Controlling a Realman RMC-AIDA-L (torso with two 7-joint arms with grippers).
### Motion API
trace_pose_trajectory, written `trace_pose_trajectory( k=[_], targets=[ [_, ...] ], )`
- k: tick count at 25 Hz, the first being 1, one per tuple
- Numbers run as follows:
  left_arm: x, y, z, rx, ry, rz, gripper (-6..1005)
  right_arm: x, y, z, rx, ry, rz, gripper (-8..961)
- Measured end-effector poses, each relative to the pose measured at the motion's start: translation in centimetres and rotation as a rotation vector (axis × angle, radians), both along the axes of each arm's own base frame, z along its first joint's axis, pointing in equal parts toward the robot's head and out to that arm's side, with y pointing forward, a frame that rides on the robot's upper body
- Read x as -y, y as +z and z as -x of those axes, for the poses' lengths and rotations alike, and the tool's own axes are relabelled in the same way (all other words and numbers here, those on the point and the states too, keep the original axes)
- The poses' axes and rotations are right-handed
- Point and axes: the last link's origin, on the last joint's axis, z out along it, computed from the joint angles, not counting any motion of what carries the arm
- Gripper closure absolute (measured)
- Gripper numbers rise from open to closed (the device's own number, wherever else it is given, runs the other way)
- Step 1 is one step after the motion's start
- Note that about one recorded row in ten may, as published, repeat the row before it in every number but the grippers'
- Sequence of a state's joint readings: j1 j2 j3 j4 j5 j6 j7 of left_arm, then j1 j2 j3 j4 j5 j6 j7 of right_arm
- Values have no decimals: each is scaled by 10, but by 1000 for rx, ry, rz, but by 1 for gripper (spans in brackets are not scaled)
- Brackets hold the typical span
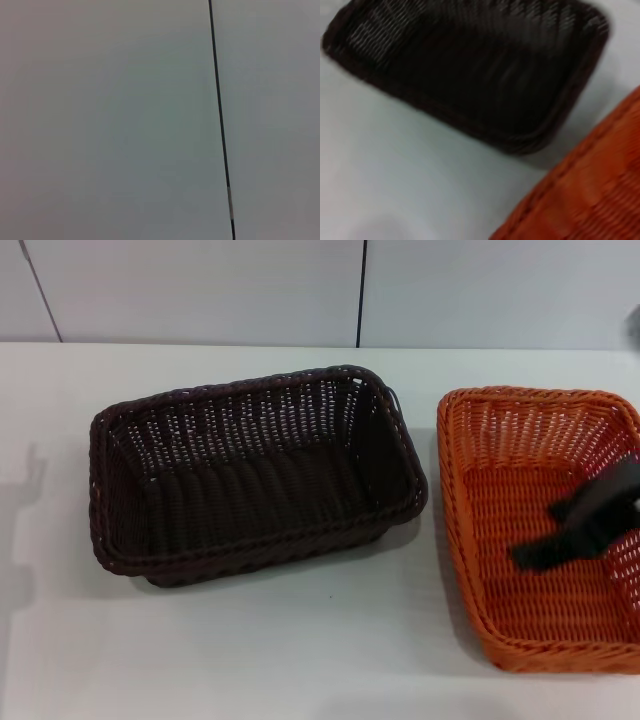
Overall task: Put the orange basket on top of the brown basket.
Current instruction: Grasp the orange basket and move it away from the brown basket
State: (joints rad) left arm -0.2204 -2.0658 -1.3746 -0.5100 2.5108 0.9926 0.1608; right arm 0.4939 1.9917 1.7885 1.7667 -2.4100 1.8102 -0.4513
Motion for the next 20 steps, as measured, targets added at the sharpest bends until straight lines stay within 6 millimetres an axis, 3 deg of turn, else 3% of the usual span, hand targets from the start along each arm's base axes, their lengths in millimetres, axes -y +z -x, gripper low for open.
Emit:
trace_pose_trajectory(
  k=[3,8,20],
  targets=[
    [1,-1,3,-2,13,5,221,6,-14,7,16,16,59,232],
    [1,-1,5,2,20,4,221,9,-22,13,-12,24,103,231],
    [1,-2,10,17,40,6,221,27,-42,7,42,26,201,231]
  ],
)
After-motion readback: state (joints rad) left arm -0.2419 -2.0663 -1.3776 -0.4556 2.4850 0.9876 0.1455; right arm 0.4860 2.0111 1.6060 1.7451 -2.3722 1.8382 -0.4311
